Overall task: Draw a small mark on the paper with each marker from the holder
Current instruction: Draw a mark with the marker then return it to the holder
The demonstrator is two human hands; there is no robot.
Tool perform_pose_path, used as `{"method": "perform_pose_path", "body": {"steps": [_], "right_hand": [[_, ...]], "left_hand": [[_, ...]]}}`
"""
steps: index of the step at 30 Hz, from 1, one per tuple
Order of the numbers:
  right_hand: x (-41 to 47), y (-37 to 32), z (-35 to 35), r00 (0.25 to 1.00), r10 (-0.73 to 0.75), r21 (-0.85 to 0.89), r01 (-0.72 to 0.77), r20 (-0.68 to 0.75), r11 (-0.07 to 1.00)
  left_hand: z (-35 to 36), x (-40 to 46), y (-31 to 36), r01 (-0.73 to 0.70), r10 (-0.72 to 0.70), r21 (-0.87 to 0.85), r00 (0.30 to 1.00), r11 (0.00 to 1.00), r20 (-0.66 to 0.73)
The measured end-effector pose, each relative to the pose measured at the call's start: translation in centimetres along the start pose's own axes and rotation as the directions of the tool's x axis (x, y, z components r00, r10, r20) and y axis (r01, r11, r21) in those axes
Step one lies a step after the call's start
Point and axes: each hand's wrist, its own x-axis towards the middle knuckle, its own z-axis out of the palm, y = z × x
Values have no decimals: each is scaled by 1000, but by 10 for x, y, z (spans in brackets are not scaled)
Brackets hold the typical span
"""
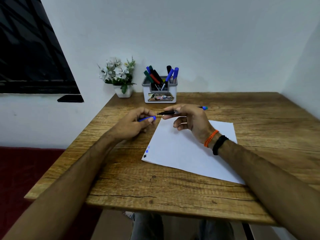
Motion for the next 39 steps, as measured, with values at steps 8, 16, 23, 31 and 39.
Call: {"method": "perform_pose_path", "body": {"steps": [8, 16, 23, 31, 39], "right_hand": [[2, 5, -2, 1000, 22, -42, -21, 10, 999], [1, 9, 7, 997, -32, -133, 23, -67, 991], [1, 9, 4, 996, -41, -110, 32, -78, 993], [9, 19, 1, 979, -194, -311, 167, -55, 936], [9, 23, -4, 946, -325, -420, 296, 4, 858]], "left_hand": [[0, 0, 4, 10, -11, -63, 1000, 998, -5], [2, -4, 11, -24, 26, -54, 999, 998, 40], [2, -7, 17, -61, 63, -105, 998, 993, 12], [1, -5, 14, -22, 21, -76, 1000, 997, -17], [18, -7, 12, 69, -68, -117, 998, 991, 14]]}}
